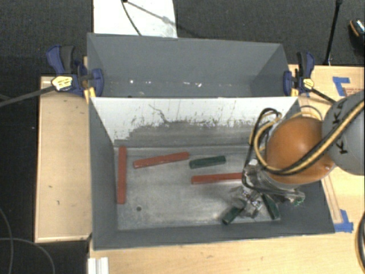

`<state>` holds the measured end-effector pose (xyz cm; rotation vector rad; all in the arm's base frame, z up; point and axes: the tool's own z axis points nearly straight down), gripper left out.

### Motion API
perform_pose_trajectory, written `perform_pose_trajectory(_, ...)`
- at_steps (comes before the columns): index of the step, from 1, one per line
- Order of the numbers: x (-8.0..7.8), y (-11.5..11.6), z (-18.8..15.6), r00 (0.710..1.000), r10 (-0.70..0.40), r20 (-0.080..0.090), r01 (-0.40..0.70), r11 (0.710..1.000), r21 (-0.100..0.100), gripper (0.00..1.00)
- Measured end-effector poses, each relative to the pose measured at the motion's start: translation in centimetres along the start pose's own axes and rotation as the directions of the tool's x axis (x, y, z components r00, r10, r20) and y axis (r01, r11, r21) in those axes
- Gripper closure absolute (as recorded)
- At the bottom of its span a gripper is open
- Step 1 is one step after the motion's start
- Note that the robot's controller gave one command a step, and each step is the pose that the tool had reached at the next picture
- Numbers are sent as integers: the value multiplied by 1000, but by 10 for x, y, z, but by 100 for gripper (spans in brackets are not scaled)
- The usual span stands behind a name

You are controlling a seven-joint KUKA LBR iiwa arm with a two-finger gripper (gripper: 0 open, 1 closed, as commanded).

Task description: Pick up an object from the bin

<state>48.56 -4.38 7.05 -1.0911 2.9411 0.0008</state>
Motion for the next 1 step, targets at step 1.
perform_pose_trajectory(1,11,-19,-147,1000,1,3,-1,1000,7,100)
